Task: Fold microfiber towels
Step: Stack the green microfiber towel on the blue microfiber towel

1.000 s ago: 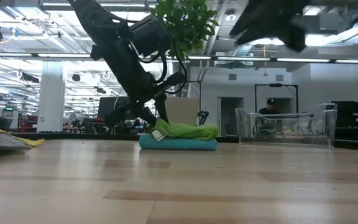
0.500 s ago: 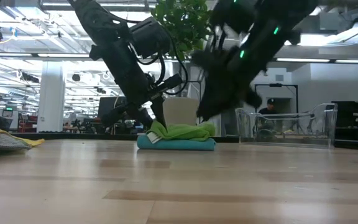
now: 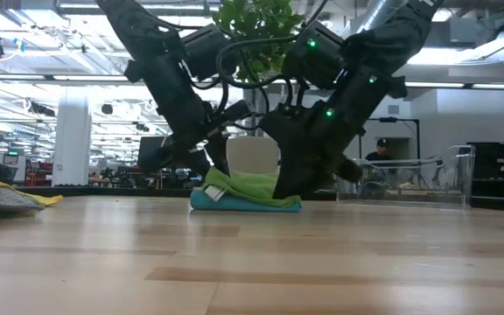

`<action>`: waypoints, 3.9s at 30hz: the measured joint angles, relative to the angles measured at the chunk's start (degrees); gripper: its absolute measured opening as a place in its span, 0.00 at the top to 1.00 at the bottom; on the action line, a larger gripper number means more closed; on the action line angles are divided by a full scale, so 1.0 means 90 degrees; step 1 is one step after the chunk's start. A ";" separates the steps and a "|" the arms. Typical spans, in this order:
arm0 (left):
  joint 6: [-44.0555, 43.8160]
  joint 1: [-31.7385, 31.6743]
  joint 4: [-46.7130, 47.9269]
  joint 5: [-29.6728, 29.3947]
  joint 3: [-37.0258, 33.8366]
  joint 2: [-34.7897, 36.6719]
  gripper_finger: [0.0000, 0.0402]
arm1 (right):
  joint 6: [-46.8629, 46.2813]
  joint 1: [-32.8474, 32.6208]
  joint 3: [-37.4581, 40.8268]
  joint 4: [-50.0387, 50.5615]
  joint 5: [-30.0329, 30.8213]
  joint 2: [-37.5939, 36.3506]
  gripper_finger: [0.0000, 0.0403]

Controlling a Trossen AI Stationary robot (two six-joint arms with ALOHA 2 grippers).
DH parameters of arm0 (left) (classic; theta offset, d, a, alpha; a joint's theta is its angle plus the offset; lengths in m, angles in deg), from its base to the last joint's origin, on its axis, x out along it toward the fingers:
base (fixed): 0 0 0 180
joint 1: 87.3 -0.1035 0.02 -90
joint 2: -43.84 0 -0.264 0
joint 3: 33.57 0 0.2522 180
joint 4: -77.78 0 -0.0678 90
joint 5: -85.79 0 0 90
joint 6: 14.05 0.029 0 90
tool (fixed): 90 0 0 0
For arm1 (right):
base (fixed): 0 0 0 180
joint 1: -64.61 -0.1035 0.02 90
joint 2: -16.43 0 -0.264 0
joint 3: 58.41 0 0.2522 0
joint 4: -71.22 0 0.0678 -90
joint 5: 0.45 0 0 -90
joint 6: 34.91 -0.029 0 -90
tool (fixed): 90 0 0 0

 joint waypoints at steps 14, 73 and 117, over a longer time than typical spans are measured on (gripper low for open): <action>0.0249 -0.0046 0.0143 0.0170 -0.0002 0.0007 0.64 | 0.0064 0.0049 0.0015 -0.0160 -0.0114 -0.0005 0.70; 0.0507 -0.0705 -0.1465 0.0055 -0.1068 0.0156 1.00 | -0.0112 0.0807 0.1508 -0.3620 -0.0720 -0.1151 0.70; 0.1241 -0.0306 -0.0430 0.0224 -0.1553 0.1247 1.00 | 0.0043 0.0483 0.1421 -0.3303 -0.0806 -0.1093 0.82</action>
